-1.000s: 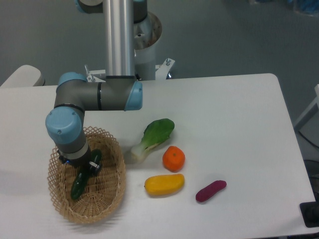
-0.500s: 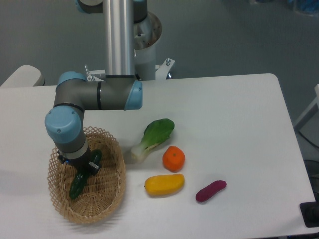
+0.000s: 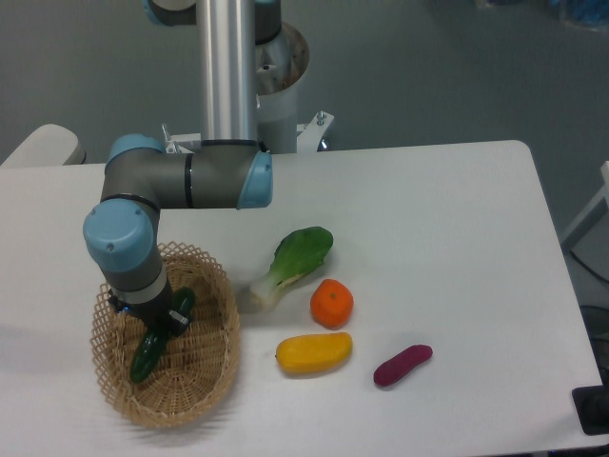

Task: Pick up the cucumber from the basket
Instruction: 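Lift the cucumber out of the basket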

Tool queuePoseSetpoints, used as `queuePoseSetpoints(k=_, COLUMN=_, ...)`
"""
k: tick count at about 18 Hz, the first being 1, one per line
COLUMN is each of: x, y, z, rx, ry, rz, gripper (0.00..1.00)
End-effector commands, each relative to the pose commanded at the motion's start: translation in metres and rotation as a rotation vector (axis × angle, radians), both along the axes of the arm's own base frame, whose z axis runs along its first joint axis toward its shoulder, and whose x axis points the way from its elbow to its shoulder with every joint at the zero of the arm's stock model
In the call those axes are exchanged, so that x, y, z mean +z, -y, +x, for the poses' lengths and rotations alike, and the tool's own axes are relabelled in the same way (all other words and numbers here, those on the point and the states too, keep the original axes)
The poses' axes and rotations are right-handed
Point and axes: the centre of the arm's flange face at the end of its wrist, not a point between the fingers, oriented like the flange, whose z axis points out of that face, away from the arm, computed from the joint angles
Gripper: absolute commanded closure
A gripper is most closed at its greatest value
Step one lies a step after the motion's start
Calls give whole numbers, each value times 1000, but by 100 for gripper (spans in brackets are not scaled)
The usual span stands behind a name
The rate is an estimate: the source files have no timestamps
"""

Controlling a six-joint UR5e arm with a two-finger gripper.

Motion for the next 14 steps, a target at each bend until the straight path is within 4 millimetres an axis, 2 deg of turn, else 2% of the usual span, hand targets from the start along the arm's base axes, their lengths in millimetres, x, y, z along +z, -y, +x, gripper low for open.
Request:
queuePoseSetpoints(k=6, x=61, y=-14, z=-17, rx=-96, ry=-59, rz=91, gripper=66)
queuePoseSetpoints(k=9, x=83, y=-15, z=-53, rx=-118, ry=-94, rz=126, gripper=66)
queuePoseSetpoints(k=14, x=109, y=5, z=-120, rx=-170, ry=-148, rz=149, gripper=67)
